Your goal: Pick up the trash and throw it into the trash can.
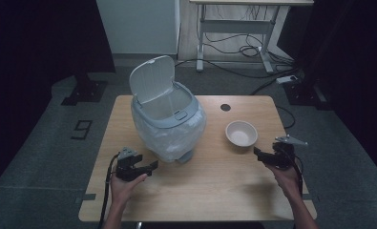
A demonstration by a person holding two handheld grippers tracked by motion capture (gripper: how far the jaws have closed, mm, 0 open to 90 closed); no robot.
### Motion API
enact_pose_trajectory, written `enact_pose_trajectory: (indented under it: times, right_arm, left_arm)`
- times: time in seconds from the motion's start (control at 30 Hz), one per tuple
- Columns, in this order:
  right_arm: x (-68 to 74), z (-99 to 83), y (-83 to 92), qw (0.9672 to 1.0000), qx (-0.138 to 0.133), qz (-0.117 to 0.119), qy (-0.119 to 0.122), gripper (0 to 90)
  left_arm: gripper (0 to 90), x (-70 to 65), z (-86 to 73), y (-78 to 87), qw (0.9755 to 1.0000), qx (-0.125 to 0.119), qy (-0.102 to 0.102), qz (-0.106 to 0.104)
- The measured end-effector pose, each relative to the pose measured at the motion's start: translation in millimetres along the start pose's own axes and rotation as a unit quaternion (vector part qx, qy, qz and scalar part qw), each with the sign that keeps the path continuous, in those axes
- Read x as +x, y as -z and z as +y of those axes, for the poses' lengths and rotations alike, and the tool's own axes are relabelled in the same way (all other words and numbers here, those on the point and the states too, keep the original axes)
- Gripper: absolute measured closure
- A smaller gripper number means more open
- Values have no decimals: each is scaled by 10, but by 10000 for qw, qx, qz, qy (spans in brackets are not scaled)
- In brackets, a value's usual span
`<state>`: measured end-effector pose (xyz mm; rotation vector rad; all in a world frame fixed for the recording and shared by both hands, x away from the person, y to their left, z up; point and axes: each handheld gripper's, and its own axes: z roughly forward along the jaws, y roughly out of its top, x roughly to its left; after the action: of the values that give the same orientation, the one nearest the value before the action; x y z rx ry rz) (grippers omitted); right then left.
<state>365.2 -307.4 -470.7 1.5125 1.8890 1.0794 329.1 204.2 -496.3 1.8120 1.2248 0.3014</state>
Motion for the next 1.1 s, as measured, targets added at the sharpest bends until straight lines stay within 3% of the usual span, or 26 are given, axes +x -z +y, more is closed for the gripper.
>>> enact_pose_trajectory:
  times: [0.63, 1.1]
  right_arm:
    - [-55, 336, -411, 9997, 203, -150, 35, 154]
    - [-194, 223, -889, 9972, 570, -446, -213, 172]
  left_arm:
    - [208, -68, -2, -64, 9999, 102, -114, -34]
    - [211, -52, -5, -55, 9999, 126, -110, 23]
